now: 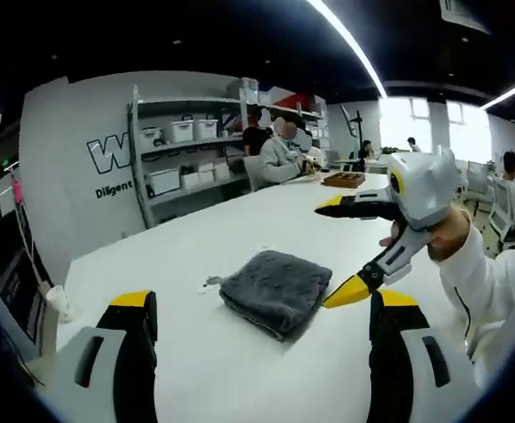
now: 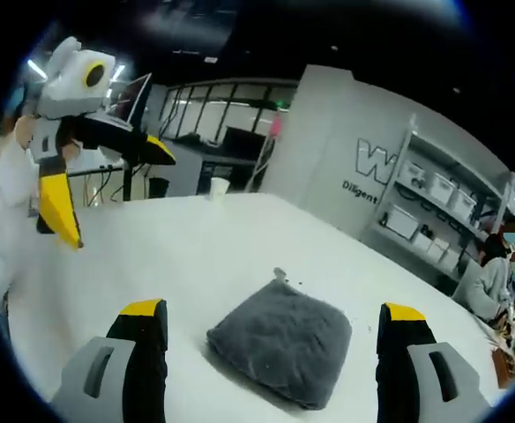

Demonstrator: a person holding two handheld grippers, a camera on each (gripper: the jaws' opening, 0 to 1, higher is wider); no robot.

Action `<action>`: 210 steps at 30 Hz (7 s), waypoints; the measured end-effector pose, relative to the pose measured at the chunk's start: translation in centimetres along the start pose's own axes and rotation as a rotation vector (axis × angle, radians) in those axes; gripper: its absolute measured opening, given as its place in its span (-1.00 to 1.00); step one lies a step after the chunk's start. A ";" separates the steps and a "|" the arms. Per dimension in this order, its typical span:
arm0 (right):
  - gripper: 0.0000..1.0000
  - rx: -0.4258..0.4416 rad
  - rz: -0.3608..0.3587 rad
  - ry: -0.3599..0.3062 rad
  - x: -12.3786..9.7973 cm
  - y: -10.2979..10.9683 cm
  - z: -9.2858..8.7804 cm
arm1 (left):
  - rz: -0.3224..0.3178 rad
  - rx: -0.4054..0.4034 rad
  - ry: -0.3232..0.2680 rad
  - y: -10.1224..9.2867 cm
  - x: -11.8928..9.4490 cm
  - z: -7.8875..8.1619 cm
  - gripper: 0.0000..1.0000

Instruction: Open the folded towel by lifting each exposed corner and separating the folded layers until the towel lies flat within the target outline without major curled edges

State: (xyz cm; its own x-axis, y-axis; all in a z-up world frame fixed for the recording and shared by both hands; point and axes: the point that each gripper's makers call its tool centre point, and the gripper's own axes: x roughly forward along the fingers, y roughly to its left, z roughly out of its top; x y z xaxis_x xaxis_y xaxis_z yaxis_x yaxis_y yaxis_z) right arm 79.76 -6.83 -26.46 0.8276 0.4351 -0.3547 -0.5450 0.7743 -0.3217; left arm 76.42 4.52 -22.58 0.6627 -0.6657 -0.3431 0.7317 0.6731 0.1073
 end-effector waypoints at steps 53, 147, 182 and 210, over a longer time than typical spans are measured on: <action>0.26 -0.166 0.129 0.208 7.1 4.4 -7.7 | 0.005 0.016 0.052 0.0 -1.2 -1.4 0.99; -0.89 -0.074 -0.238 -0.049 1.0 -10.4 -4.7 | 0.034 0.021 0.080 0.2 -0.5 -1.8 0.98; -0.89 -0.009 -0.358 0.003 -0.8 -14.5 -7.1 | 0.035 0.020 0.089 0.0 -0.2 -1.9 0.98; -0.89 0.044 -0.412 0.041 -1.2 -16.5 -8.9 | 0.034 0.019 0.090 0.1 -0.1 -1.8 0.97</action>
State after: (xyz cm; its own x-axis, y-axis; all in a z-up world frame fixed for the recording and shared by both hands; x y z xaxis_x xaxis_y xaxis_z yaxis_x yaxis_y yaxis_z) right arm 86.58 -24.22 -28.59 0.9688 0.0668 -0.2388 -0.1622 0.8991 -0.4066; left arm 76.12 5.26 -24.24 0.6707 -0.6107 -0.4209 0.7128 0.6877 0.1380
